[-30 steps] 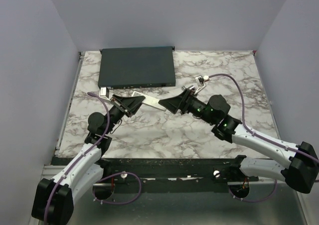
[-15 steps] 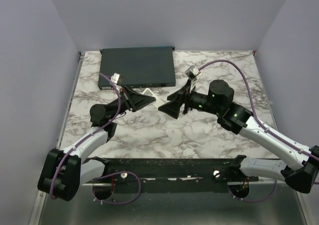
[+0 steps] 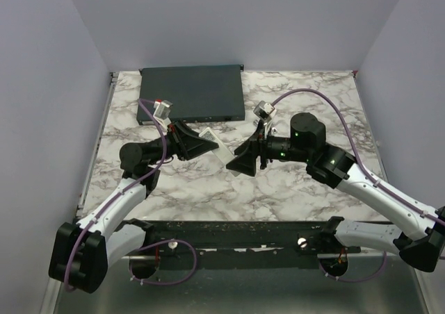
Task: Load the batteries into the remote control
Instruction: Place the remote control at the center of the board.
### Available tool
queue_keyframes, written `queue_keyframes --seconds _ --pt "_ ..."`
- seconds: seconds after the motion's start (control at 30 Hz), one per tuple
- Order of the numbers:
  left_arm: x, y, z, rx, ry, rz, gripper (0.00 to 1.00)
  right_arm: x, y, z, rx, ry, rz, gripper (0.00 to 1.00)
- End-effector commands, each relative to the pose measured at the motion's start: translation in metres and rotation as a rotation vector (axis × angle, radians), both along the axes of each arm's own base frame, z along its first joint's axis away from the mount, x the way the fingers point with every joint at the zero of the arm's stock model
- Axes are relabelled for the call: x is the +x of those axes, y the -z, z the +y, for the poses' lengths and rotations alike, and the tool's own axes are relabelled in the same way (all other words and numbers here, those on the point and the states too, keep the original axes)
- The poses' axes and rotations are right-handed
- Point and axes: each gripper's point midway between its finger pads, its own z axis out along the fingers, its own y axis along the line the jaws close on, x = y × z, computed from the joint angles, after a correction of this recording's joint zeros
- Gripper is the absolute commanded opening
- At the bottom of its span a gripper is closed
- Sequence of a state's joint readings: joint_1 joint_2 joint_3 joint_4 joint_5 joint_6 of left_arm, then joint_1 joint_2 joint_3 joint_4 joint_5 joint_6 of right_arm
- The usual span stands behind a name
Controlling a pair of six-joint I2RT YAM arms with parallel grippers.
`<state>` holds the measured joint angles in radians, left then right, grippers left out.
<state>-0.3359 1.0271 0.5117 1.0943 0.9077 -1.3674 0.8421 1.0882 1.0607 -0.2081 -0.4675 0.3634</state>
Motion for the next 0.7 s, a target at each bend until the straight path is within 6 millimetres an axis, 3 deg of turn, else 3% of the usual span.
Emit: queue_keyframes --seconds 0.0,0.37,0.67 --pt "-0.003 0.001 -0.002 0.047 0.002 -0.068 0.0 -0.013 -0.005 -0.002 0.029 -0.056 0.017 0.71" --pt "-0.004 -0.002 -0.001 0.041 -0.003 -0.078 0.0 -0.017 0.006 0.002 0.021 -0.09 0.041 0.5" --pt "-0.011 -0.008 0.0 0.023 0.02 -0.107 0.0 -0.015 0.016 0.006 0.013 -0.101 0.061 0.53"
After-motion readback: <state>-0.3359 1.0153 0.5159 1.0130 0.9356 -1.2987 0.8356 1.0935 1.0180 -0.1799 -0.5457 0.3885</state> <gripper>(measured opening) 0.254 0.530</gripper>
